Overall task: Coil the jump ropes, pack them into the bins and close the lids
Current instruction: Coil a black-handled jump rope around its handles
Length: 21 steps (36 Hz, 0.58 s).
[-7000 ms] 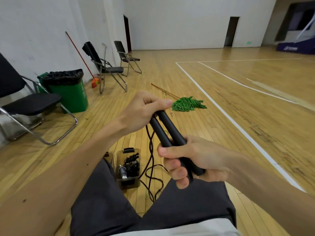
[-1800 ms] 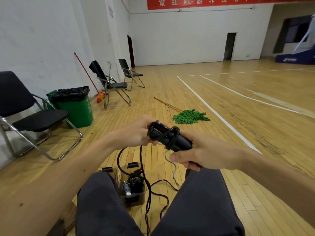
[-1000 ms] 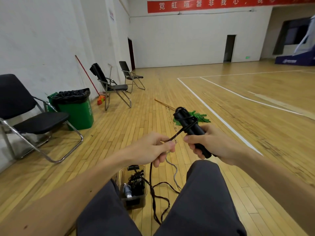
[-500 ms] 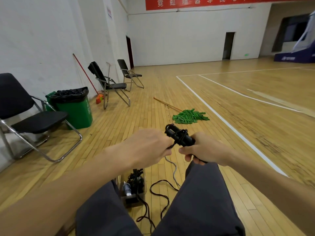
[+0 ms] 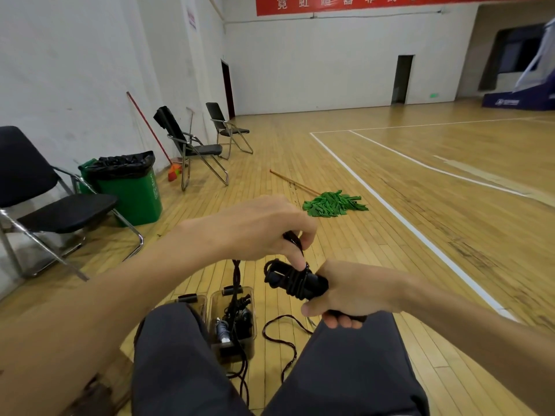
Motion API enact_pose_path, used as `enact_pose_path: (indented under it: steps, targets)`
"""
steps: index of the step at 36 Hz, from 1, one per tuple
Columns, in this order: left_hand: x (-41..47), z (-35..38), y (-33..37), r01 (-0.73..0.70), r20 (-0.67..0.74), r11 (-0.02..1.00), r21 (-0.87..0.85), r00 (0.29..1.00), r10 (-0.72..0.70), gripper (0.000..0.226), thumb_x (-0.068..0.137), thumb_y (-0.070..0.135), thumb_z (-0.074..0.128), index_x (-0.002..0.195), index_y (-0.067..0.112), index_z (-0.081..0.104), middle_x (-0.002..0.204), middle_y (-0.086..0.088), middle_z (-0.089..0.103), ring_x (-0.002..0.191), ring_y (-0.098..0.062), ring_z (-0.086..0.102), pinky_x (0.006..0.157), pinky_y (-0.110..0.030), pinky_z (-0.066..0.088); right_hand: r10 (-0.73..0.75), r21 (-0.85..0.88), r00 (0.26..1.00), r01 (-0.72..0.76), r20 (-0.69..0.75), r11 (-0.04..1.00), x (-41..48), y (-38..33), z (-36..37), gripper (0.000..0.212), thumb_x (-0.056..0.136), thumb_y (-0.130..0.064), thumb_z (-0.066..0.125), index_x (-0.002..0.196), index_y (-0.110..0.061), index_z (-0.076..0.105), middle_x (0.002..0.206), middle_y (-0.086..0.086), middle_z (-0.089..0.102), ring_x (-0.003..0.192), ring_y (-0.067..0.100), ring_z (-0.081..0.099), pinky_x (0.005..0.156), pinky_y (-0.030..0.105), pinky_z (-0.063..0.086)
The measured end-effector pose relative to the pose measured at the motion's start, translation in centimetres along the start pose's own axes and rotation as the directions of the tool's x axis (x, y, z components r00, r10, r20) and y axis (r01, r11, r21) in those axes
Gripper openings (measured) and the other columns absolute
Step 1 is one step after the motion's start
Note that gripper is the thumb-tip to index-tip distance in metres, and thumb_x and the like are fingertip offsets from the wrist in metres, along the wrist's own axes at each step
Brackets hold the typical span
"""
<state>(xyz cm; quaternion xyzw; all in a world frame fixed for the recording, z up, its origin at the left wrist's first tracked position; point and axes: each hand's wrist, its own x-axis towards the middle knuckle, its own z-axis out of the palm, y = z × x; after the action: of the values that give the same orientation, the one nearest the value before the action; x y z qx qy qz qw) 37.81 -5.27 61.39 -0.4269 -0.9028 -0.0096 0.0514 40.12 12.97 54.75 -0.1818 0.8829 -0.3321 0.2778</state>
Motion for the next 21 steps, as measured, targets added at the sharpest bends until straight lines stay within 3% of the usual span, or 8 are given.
enact_pose_path:
  steps: [4, 8, 13, 18, 21]
  targets:
    - [0.5, -0.3, 0.0, 0.027, 0.065, 0.986, -0.167, 0.998, -0.017, 0.025, 0.081, 0.039, 0.079, 0.089, 0.017, 0.072, 0.078, 0.014, 0.063, 0.077, -0.005, 0.059, 0.065, -0.016, 0.043, -0.011, -0.051, 1.0, 0.012, 0.022, 0.999, -0.4, -0.5, 0.4, 0.026, 0.097, -0.027, 0.066, 0.076, -0.012, 0.06, 0.064, 0.002, 0.06, 0.049, 0.014, 0.049, 0.056, 0.027, 0.046]
    - [0.6, -0.4, -0.4, 0.072, 0.101, 0.918, -0.389, 0.994, -0.035, 0.02, 0.081, 0.03, 0.081, 0.086, 0.013, 0.073, 0.071, 0.01, 0.063, 0.061, -0.005, 0.056, 0.057, -0.014, 0.042, -0.063, -0.054, 0.998, 0.064, 0.023, 0.996, -0.9, -0.7, 0.4, 0.027, 0.095, -0.026, 0.069, 0.074, -0.01, 0.061, 0.065, 0.003, 0.06, 0.051, 0.016, 0.05, 0.055, 0.025, 0.046]
    - [-0.2, 0.1, -1.5, 0.1, 0.125, 0.737, -0.668, 0.992, -0.021, 0.011, 0.088, 0.013, 0.074, 0.091, 0.003, 0.072, 0.077, 0.0, 0.067, 0.067, -0.012, 0.06, 0.064, -0.025, 0.05, -0.163, -0.011, 0.986, 0.164, 0.044, 0.986, -1.8, -1.2, 0.2, 0.024, 0.089, -0.025, 0.075, 0.073, -0.01, 0.063, 0.064, 0.002, 0.06, 0.055, 0.019, 0.051, 0.056, 0.027, 0.046]
    - [-0.9, 0.8, -2.1, 0.073, 0.073, 0.494, -0.867, 0.997, -0.019, 0.015, 0.089, 0.013, 0.06, 0.089, -0.001, 0.066, 0.074, 0.009, 0.066, 0.067, -0.006, 0.06, 0.064, -0.017, 0.049, -0.297, 0.095, 0.955, 0.295, 0.004, 0.951, -2.3, -1.8, -0.3, 0.028, 0.09, -0.017, 0.072, 0.084, 0.008, 0.061, 0.066, 0.007, 0.059, 0.058, 0.023, 0.052, 0.056, 0.027, 0.045]
    - [-1.0, 0.9, -2.5, 0.058, 0.065, 0.357, -0.932, 0.998, 0.008, 0.014, 0.09, 0.011, 0.057, 0.085, 0.008, 0.07, 0.076, 0.006, 0.066, 0.068, -0.008, 0.061, 0.065, -0.02, 0.051, -0.37, 0.117, 0.929, 0.366, 0.006, 0.923, -2.5, -2.1, -0.3, 0.027, 0.087, -0.015, 0.074, 0.089, 0.007, 0.059, 0.067, 0.012, 0.056, 0.059, 0.023, 0.05, 0.059, 0.032, 0.043]
